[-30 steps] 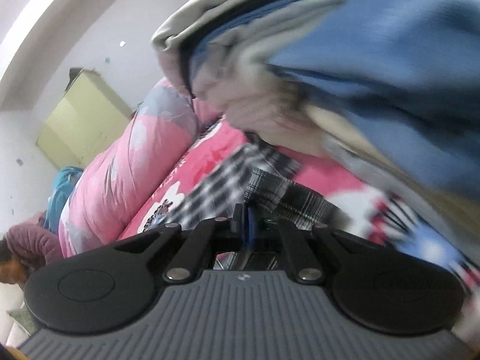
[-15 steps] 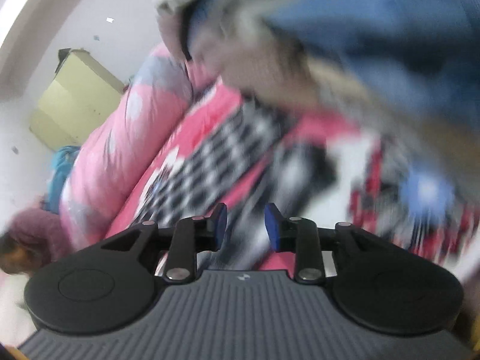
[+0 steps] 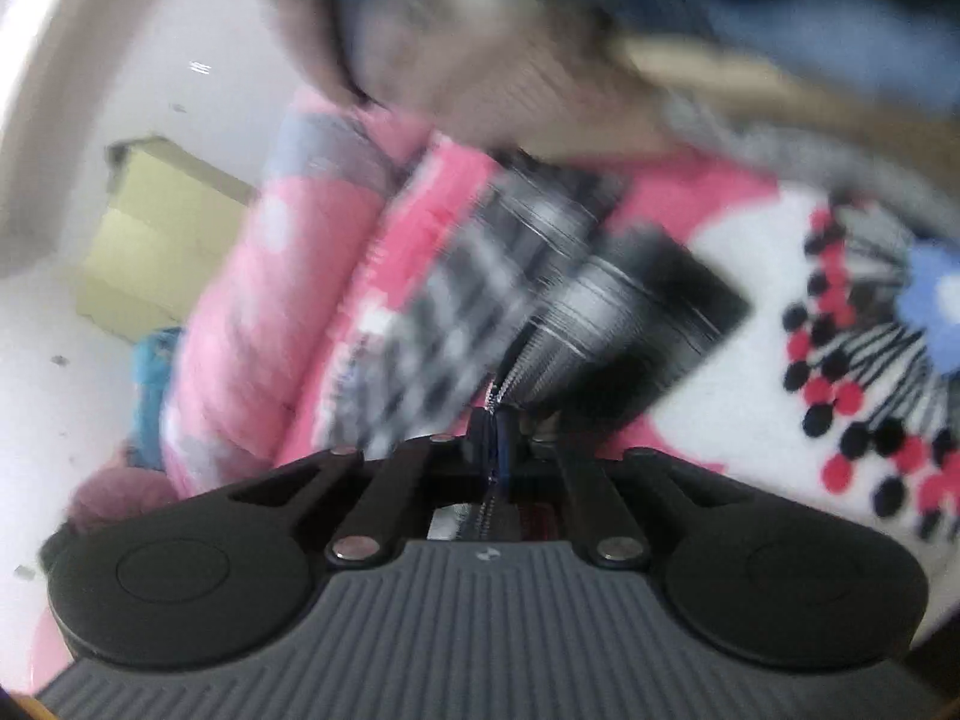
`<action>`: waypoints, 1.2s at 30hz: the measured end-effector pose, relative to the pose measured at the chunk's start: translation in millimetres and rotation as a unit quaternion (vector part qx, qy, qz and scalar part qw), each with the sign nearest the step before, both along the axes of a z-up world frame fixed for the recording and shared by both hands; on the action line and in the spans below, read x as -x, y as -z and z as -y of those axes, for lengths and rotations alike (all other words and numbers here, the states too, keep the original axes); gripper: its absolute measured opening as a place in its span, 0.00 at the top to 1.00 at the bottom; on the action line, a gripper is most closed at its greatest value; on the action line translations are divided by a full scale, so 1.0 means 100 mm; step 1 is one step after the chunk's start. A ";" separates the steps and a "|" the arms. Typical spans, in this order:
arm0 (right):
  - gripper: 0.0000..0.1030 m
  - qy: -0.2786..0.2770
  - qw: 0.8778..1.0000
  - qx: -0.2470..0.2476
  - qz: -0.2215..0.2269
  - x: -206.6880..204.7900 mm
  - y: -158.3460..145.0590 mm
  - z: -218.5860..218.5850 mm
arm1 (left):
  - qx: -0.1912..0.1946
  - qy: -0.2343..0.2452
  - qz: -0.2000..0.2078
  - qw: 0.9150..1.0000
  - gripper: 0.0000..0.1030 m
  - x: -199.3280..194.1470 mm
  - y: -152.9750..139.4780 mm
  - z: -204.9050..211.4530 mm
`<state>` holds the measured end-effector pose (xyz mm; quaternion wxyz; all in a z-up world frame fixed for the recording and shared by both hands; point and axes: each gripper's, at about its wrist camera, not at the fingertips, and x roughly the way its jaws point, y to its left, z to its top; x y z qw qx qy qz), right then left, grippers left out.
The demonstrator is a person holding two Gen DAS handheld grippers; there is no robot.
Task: Fold clothes
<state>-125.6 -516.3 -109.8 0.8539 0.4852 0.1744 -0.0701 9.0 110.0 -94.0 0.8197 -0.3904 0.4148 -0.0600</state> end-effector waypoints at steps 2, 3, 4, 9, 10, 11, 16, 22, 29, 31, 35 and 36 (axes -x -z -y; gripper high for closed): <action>0.99 0.005 1.000 0.014 0.021 0.29 -0.13 -0.05 | 0.020 0.004 0.008 1.000 0.96 0.11 0.01 -0.12; 0.99 0.010 1.000 0.017 0.023 0.44 -0.16 -0.06 | 0.027 0.009 0.010 1.000 0.96 0.16 0.03 -0.18; 0.99 0.013 1.000 0.021 0.011 0.55 -0.11 -0.06 | 0.033 0.014 0.009 0.999 0.96 0.20 0.06 -0.23; 0.97 0.041 0.996 -0.031 -0.069 0.89 0.37 0.02 | 0.053 0.030 0.002 0.998 0.95 0.26 0.18 -0.34; 0.96 0.057 0.995 -0.028 -0.083 0.95 0.40 0.02 | 0.051 0.034 0.004 0.998 0.95 0.25 0.17 -0.34; 0.96 0.067 0.994 -0.023 -0.089 0.99 0.41 0.03 | 0.048 0.037 0.006 0.998 0.94 0.23 0.16 -0.33; 0.93 0.061 0.994 0.034 -0.080 1.02 0.17 -0.02 | 0.045 0.047 0.013 0.998 0.84 0.19 0.14 -0.30; 0.67 0.048 0.993 0.051 -0.092 0.79 0.10 -0.02 | 0.042 0.051 0.022 0.998 0.69 0.20 0.08 -0.25; 0.67 0.060 0.992 0.034 -0.104 0.68 0.25 0.18 | 0.023 0.044 0.013 0.999 0.70 0.16 0.04 -0.19; 0.67 0.063 0.993 0.013 -0.096 0.65 0.31 0.26 | 0.021 0.034 0.007 0.999 0.76 0.15 0.06 -0.19; 0.96 0.044 0.997 0.011 -0.068 0.56 0.33 0.33 | 0.003 0.025 -0.009 1.000 0.96 0.10 0.08 -0.16; 0.95 0.039 0.997 0.015 -0.063 0.51 0.29 0.34 | 0.002 0.022 -0.009 1.000 0.96 0.09 0.07 -0.14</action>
